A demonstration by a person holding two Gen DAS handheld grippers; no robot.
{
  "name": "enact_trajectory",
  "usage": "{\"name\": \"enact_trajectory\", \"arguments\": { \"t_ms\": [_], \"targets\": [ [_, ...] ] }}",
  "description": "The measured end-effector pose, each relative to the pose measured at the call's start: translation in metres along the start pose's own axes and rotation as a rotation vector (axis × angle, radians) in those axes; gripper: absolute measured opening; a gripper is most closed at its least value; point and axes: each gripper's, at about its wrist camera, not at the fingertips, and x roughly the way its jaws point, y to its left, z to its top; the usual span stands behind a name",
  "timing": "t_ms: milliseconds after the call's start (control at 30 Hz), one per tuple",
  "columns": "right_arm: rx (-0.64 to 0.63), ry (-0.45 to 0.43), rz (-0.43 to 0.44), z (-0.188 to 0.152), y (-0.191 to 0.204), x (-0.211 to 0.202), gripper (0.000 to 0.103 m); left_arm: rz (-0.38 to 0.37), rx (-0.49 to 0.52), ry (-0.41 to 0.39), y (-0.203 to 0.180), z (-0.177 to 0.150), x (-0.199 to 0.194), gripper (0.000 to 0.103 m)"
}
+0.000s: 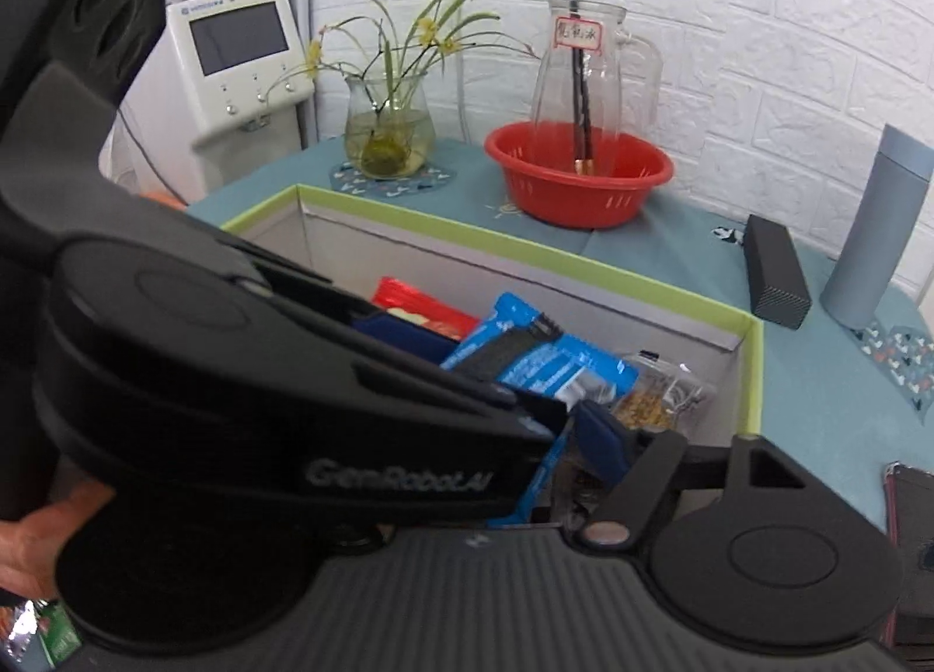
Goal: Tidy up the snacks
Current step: 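Carry the blue snack into the green box and release it, then grasp the clear bag of brown cake with the left tool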
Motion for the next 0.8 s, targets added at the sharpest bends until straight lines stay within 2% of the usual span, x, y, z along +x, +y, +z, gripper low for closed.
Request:
{"name": "enact_trajectory", "arguments": {
  "t_ms": [67,100,167,267,367,400,500,667,733,800],
  "targets": [
    [-0.024,-0.044,-0.037,-0.001,0.004,-0.014,0.090,-0.016,-0.008,-0.033,-0.001,-0.001,-0.015,0.045],
    [-0.031,-0.071,-0.049,-0.002,0.006,-0.025,0.093,-0.014,-0.001,-0.061,-0.004,-0.003,-0.026,0.048],
    [-0.042,-0.131,-0.064,-0.005,0.010,-0.054,0.093,-0.007,0.024,-0.129,-0.013,-0.004,-0.054,0.060],
    [-0.053,-0.210,-0.090,-0.018,0.019,-0.102,0.093,-0.041,0.051,-0.204,-0.026,-0.016,-0.096,0.067],
    [-0.031,-0.245,-0.109,-0.049,0.027,-0.143,0.094,-0.097,0.068,-0.245,-0.039,-0.042,-0.132,0.075],
    [-0.015,-0.249,-0.114,-0.063,0.030,-0.155,0.102,-0.108,0.073,-0.249,-0.043,-0.054,-0.139,0.076],
    [0.047,-0.229,-0.148,-0.111,0.037,-0.179,0.103,-0.137,0.077,-0.213,-0.054,-0.094,-0.145,0.076],
    [0.204,-0.136,-0.149,-0.181,0.045,-0.193,0.103,-0.166,0.054,-0.064,-0.068,-0.155,-0.119,0.072],
    [0.250,-0.097,-0.119,-0.200,0.051,-0.190,0.103,-0.153,0.068,-0.010,-0.075,-0.163,-0.105,0.066],
    [0.268,-0.075,-0.081,-0.208,0.056,-0.186,0.103,-0.149,0.092,-0.003,-0.081,-0.154,-0.094,0.066]
  ]
}}
